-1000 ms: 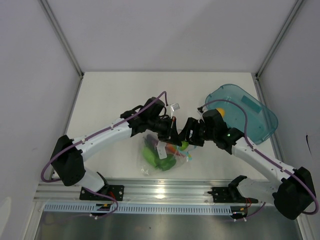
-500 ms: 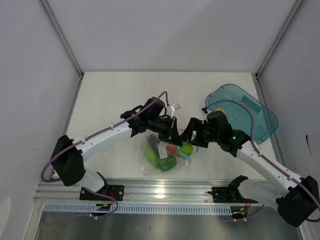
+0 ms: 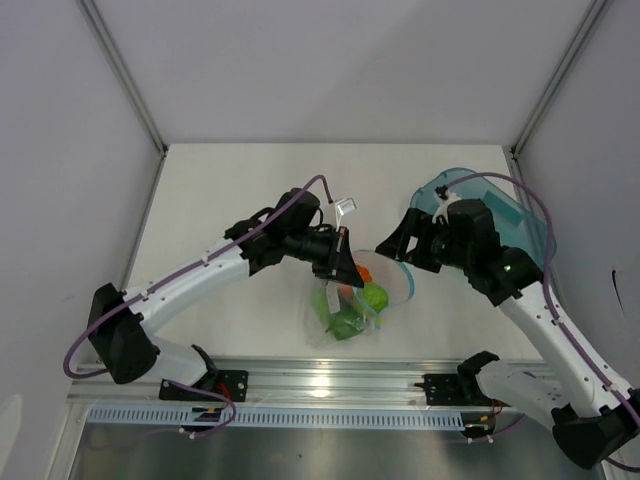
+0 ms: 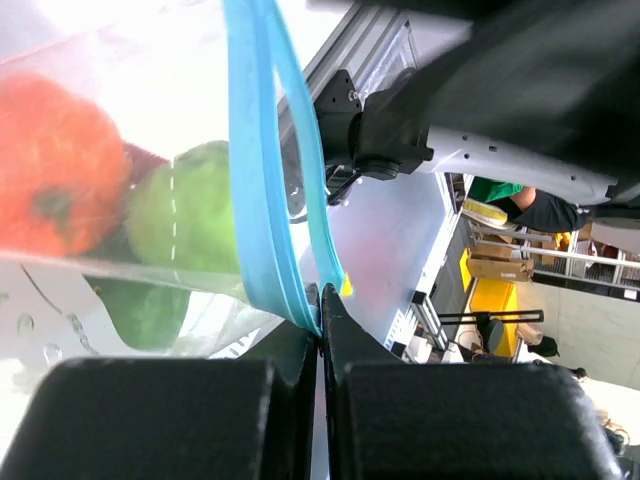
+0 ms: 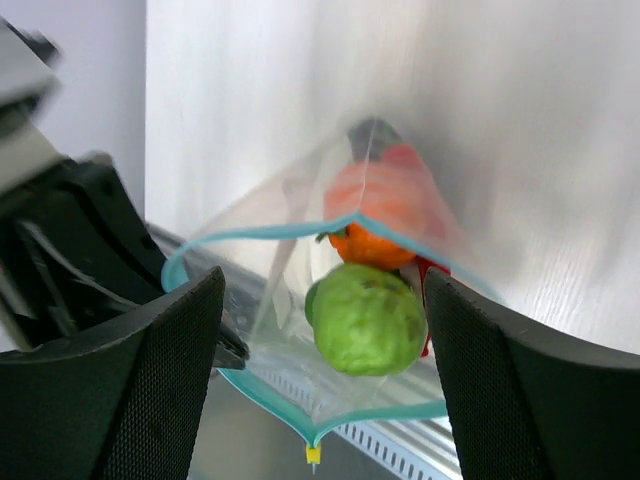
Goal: Place the food in the zip-top bag and seal the zipper
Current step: Place the fake fruit in the zipper food storage bag, then pick up the fake fruit from the bin.
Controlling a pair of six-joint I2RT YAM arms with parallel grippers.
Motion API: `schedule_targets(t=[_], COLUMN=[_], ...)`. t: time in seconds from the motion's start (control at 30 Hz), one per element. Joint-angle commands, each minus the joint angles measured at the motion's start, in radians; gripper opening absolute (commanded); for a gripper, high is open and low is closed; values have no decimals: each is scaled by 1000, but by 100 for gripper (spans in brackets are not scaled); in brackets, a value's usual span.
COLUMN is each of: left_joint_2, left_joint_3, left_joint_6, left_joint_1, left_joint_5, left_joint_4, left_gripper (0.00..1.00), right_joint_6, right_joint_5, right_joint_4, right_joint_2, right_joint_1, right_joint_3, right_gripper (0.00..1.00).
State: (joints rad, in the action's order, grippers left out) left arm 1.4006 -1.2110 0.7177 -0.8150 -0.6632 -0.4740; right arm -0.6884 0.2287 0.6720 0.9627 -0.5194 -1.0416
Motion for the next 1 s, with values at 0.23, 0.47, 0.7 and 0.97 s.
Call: schedule_targets(t=[0.23, 0.47, 0.7, 0.97], left_joint_2=[-49, -69, -75, -57], left_joint_3=[-51, -47, -21, -7], left_joint_6=[11, 0, -1, -6], left_joint_1=[0, 2, 7, 10], left_joint_5=[-10, -1, -1, -12], left_joint_4=[3, -20, -20, -11], left_gripper=[1, 1, 1, 1], right_joint_6=[204, 225, 164, 142], right_joint_5=[-31, -150, -123, -124], right_joint_4=[121, 11, -83, -109], right_joint_2=[138, 416, 707, 910], right_joint_1=[368, 508, 579, 568], right_joint_3=[-247, -255, -320, -402], right_gripper=[79, 76, 68, 69])
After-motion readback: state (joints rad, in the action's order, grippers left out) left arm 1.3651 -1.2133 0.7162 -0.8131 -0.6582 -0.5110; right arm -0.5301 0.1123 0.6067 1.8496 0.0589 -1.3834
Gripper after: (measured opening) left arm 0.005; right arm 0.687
